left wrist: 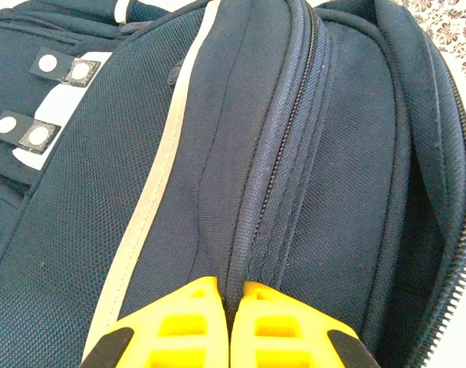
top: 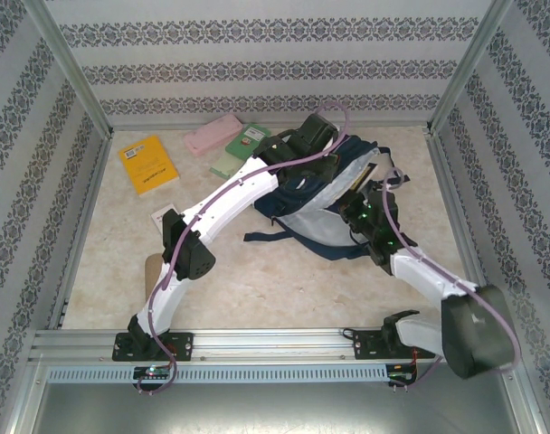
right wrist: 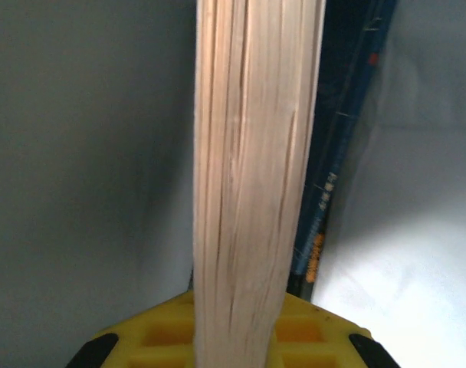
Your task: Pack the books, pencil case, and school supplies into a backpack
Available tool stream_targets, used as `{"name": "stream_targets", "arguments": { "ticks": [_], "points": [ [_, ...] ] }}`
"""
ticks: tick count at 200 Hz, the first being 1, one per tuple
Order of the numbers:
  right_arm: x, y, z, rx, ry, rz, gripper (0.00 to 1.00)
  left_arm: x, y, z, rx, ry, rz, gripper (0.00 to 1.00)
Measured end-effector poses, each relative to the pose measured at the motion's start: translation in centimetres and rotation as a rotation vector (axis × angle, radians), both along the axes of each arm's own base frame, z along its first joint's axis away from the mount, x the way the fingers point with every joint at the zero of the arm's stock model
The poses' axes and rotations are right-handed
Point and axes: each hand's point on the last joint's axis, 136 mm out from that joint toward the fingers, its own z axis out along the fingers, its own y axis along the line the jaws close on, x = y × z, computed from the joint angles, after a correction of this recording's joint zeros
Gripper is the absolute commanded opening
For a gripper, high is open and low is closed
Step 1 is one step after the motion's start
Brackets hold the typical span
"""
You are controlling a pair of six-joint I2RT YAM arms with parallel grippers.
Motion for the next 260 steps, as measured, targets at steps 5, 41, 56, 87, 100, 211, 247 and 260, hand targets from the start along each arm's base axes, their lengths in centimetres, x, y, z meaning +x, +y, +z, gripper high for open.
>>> {"name": "stream_targets", "arguments": {
  "ticks": [5, 41, 56, 87, 100, 211, 247, 260],
  "points": [
    [0.6, 0.3, 0.0, 0.001, -0.004, -0.006, 0.00, 0.0, 0.0, 0.0, -0.004, 0.003, 0.001, 0.00],
    [4.5, 1.8, -2.1, 0.001, 0.015, -0.073, 0.00, 0.1, 0.0, 0.1, -0.026, 0.023, 0.009, 0.00],
    [6.1, 2.4, -3.1, 0.003, 0.029, -0.101, 0.00, 0.0, 0.0, 0.1, -0.037, 0.032, 0.012, 0.00],
    [9.2, 4.0, -4.2, 0.041, 0.029, -0.135, 0.00, 0.5, 0.6, 0.2, -0.051, 0.044, 0.034, 0.00],
    [10.4, 4.5, -4.1, 0.058, 0.019, -0.141, 0.11, 1.3, 1.3, 0.2, -0.053, 0.043, 0.054, 0.00],
    [10.7, 6.1, -5.6, -0.017, 0.210, 0.007, 0.63, 3.6, 3.5, 0.8, -0.088, 0.036, 0.129, 0.00],
    [9.9, 5.5, -6.1, -0.056, 0.275, 0.060, 0.41, 3.6, 3.4, 0.9, -0.101, 0.047, 0.124, 0.00],
    [9.6, 5.3, -6.5, -0.056, 0.294, 0.071, 0.34, 3.5, 3.3, 0.9, -0.109, 0.055, 0.120, 0.00]
  ]
}}
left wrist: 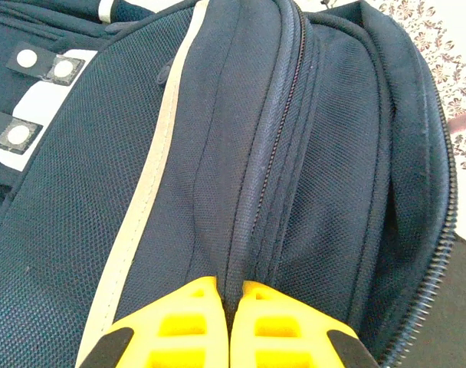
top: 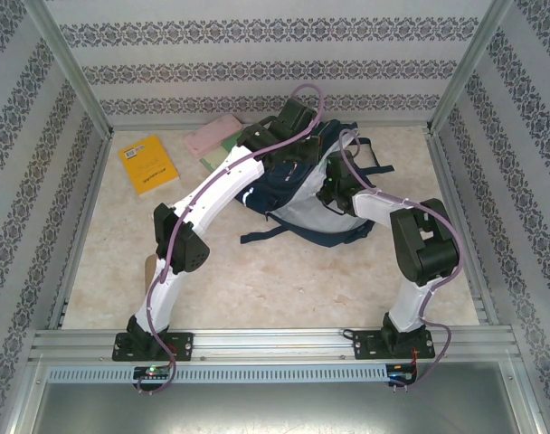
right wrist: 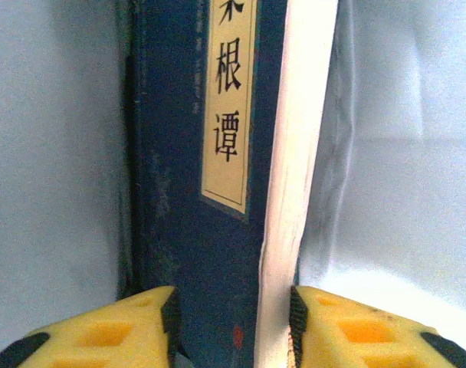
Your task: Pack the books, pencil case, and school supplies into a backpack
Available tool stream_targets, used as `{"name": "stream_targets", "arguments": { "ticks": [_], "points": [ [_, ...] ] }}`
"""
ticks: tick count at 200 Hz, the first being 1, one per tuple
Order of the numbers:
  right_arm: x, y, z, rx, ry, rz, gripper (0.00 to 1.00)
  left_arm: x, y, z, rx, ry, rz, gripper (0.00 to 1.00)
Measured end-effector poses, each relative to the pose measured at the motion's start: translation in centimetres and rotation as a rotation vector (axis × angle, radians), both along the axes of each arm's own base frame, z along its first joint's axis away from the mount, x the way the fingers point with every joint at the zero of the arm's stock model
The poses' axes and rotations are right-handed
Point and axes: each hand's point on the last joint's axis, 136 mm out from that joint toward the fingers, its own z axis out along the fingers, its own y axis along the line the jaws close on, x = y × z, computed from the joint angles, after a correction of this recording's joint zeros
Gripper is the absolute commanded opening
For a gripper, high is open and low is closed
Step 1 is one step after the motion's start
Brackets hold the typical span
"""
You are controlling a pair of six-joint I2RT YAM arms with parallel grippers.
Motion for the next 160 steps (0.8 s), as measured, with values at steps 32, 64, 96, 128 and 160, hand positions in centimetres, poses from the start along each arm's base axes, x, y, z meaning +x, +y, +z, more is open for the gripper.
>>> {"name": "stream_targets", "arguments": {
  "ticks": [32, 64, 96, 128, 160],
  "points": [
    [0.1, 0.5, -1.1, 0.022, 0.021, 0.042, 0.20, -0.2, -0.2, 0.0, -0.016, 0.015, -0.006, 0.00],
    [0.8, 1.9, -2.4, 0.060, 0.036, 0.096, 0.29, -0.3, -0.3, 0.0, -0.025, 0.024, -0.005, 0.00],
    [0.8, 2.1, -1.9, 0.063, 0.021, 0.117, 0.39, -0.3, -0.3, 0.0, -0.028, 0.027, -0.008, 0.00],
    [-0.7, 1.3, -1.0, 0.050, 0.016, 0.130, 0.45, -0.6, -0.6, 0.0, -0.037, 0.034, -0.022, 0.00],
    [-3.8, -0.1, 2.1, 0.016, -0.040, 0.156, 0.47, -0.8, -0.8, 0.0, -0.043, 0.043, -0.035, 0.00]
  ]
}}
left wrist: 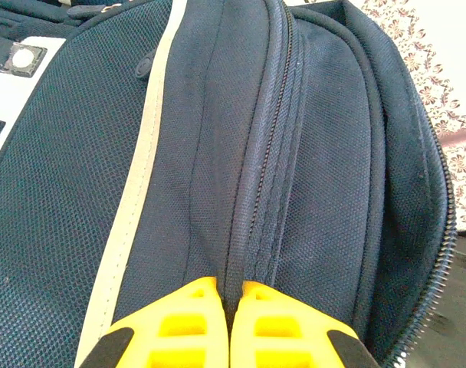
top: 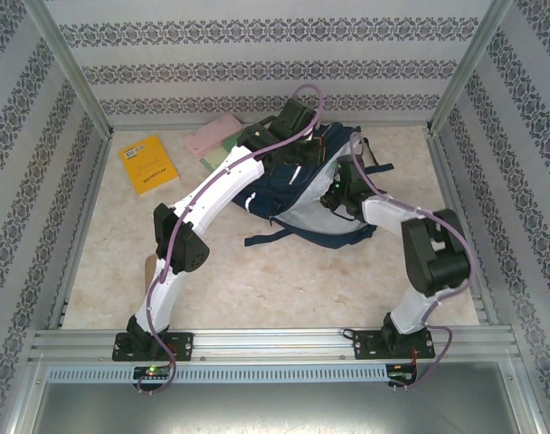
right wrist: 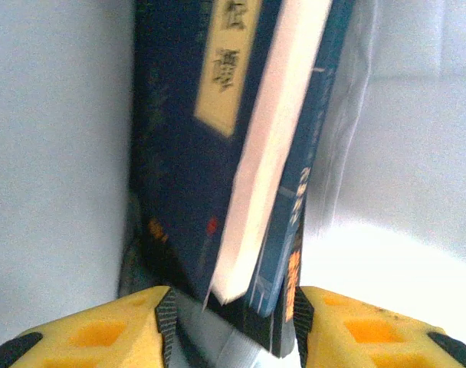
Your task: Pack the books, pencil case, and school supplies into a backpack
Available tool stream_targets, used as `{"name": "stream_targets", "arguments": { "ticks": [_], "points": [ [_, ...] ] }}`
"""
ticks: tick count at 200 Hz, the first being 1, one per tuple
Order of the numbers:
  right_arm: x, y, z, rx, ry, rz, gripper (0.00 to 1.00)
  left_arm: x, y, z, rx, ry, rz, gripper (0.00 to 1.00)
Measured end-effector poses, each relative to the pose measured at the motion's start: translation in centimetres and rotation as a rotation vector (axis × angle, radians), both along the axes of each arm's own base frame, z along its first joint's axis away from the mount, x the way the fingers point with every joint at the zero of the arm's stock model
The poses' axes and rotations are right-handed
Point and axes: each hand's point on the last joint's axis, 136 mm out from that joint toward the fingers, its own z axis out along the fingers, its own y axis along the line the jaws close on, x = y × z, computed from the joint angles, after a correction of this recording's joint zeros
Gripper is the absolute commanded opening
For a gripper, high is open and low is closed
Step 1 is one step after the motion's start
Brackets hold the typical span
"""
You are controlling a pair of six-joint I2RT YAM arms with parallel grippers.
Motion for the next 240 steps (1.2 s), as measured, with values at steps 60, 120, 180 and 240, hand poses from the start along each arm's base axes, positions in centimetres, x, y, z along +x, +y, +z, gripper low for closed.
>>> {"name": "stream_targets", "arguments": {
  "ticks": [60, 120, 180, 240],
  "points": [
    [-7.4, -6.4, 4.8, -0.142, -0.124, -0.062, 0.50, -1.0, -0.8, -2.7, 0.005, 0.068, -0.037, 0.30],
    [-11.8, -8.9, 8.2, -0.294, -0.235, -0.051, 0.54, -2.2, 0.6, -0.2, -0.007, 0.035, -0.029, 0.55],
    [-12.1, -5.3, 9.5, -0.365, -0.271, 0.106, 0.55, -0.8, 13.3, -0.2, 0.059, 0.031, 0.201, 0.69],
    [-10.5, 0.2, 10.5, -0.395, -0.307, 0.241, 0.67, 1.2, 33.5, -6.4, 0.139, 0.146, 0.619, 0.57]
  ]
}}
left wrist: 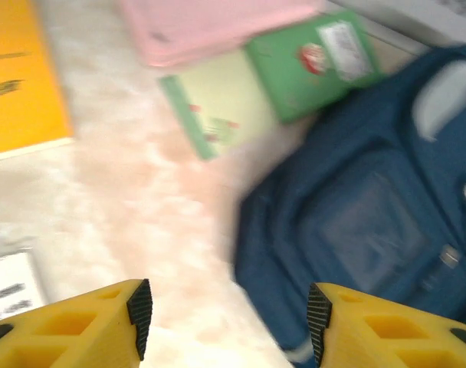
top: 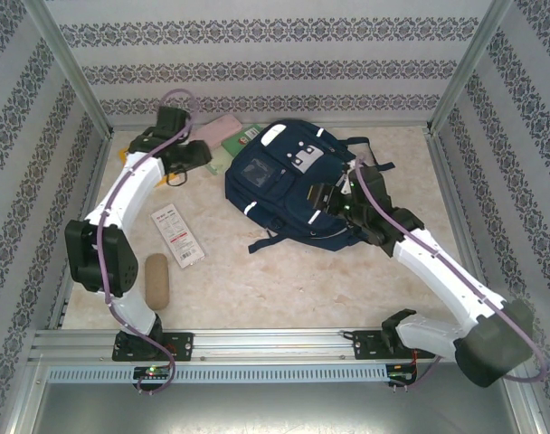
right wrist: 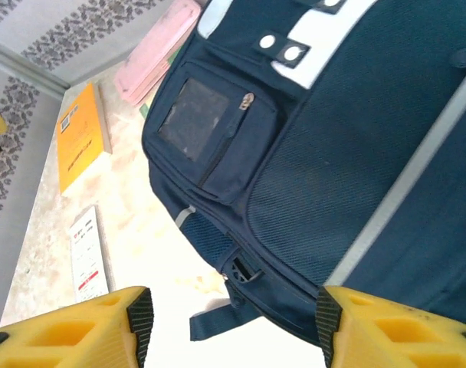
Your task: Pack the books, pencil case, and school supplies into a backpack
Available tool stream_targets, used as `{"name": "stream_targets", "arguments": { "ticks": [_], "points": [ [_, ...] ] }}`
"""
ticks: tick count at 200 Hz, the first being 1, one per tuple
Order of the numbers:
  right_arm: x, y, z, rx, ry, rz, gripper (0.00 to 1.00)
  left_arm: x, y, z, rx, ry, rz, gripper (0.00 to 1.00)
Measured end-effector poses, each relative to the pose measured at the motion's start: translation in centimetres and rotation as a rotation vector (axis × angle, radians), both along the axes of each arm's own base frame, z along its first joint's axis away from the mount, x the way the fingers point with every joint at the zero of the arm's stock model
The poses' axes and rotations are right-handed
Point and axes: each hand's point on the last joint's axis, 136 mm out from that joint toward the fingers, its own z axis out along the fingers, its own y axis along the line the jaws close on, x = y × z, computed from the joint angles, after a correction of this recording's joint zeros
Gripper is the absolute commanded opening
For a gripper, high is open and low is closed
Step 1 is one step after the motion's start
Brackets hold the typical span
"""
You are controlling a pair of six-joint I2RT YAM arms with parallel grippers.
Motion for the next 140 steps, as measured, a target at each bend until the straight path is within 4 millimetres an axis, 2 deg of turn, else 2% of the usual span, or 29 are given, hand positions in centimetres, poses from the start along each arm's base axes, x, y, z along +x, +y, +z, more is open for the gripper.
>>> {"name": "stream_targets", "arguments": {
  "ticks": [8, 21, 44, 49, 60, 108, 140],
  "points": [
    [0.2, 0.6, 0.1, -0.007, 0.000, 0.014, 0.71, 0.0, 2.2, -0.9, 0.000, 0.016, 0.048, 0.57],
    [0.5, 1.6, 0.3, -0.012, -0.002, 0.031, 0.74, 0.2, 4.6, -1.9, -0.004, 0.033, 0.100, 0.57],
    [1.4, 2.6, 1.1, -0.016, -0.017, 0.049, 0.80, 1.3, 7.3, -3.4, -0.007, 0.048, 0.155, 0.57],
    [1.5, 2.8, 1.3, -0.014, -0.020, 0.051, 0.91, 1.5, 7.7, -3.9, -0.008, 0.057, 0.164, 0.57],
    [1.9, 3.1, 1.6, -0.012, -0.025, 0.052, 0.98, 2.4, 8.4, -4.9, -0.014, 0.072, 0.176, 0.58],
    [2.7, 4.0, 2.7, -0.014, -0.048, 0.058, 0.98, 6.4, 12.0, -9.8, -0.044, 0.128, 0.239, 0.58],
    [3.0, 4.7, 3.2, -0.013, -0.053, 0.068, 0.98, 8.8, 14.1, -11.2, -0.056, 0.126, 0.279, 0.57]
  ]
}}
